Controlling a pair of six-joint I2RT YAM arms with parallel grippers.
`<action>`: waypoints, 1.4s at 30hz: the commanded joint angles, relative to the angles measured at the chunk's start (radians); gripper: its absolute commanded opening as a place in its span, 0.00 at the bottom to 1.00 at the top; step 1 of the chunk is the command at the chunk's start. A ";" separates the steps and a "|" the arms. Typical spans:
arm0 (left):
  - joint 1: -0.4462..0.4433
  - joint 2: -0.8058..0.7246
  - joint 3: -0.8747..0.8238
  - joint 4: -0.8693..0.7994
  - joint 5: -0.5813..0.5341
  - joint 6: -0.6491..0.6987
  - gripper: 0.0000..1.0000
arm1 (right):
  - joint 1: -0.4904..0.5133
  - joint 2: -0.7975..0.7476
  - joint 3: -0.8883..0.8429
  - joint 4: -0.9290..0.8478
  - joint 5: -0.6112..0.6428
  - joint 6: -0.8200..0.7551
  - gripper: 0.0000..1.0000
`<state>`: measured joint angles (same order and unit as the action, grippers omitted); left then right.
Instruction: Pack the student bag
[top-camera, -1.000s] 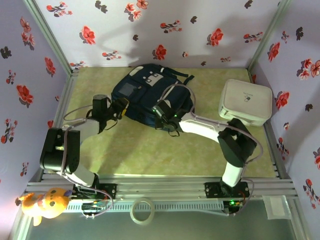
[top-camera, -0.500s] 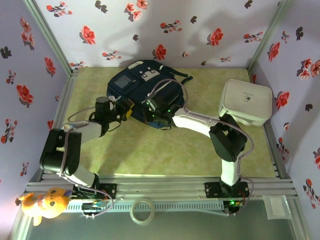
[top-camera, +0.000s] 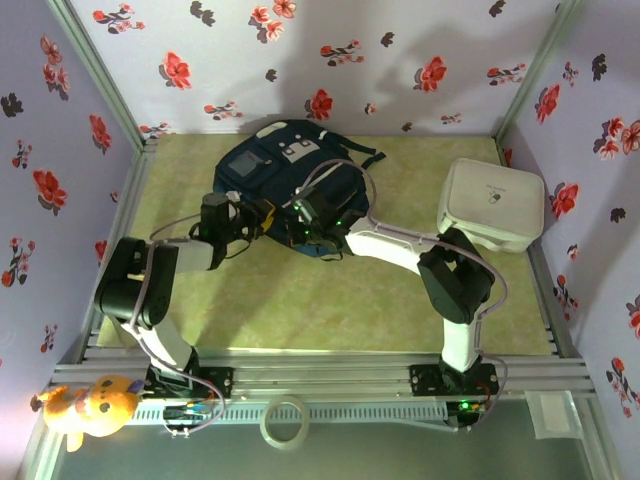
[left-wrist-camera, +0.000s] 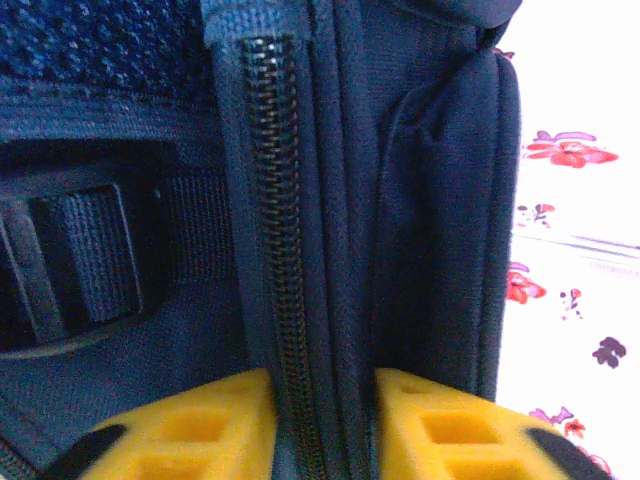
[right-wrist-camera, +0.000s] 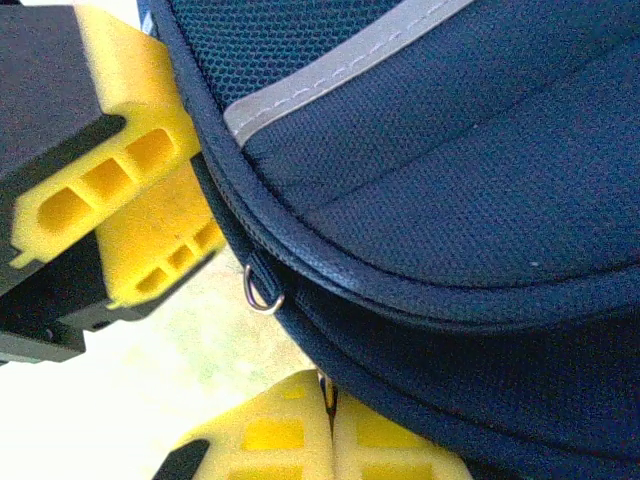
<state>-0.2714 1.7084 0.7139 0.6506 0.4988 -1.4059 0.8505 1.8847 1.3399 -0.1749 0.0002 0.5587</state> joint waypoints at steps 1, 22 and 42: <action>0.000 0.014 0.035 0.037 -0.002 0.017 0.21 | 0.000 -0.057 -0.028 0.025 0.040 0.016 0.05; 0.071 -0.103 0.027 -0.150 0.006 0.169 0.11 | -0.068 -0.172 -0.101 -0.080 0.171 -0.040 0.05; 0.233 -0.455 -0.091 -0.516 -0.073 0.249 0.50 | 0.111 0.220 0.399 -0.003 -0.127 -0.108 0.05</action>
<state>-0.0383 1.2705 0.6506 0.1123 0.3927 -1.1118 0.9504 2.0907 1.6783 -0.2283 -0.0807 0.4702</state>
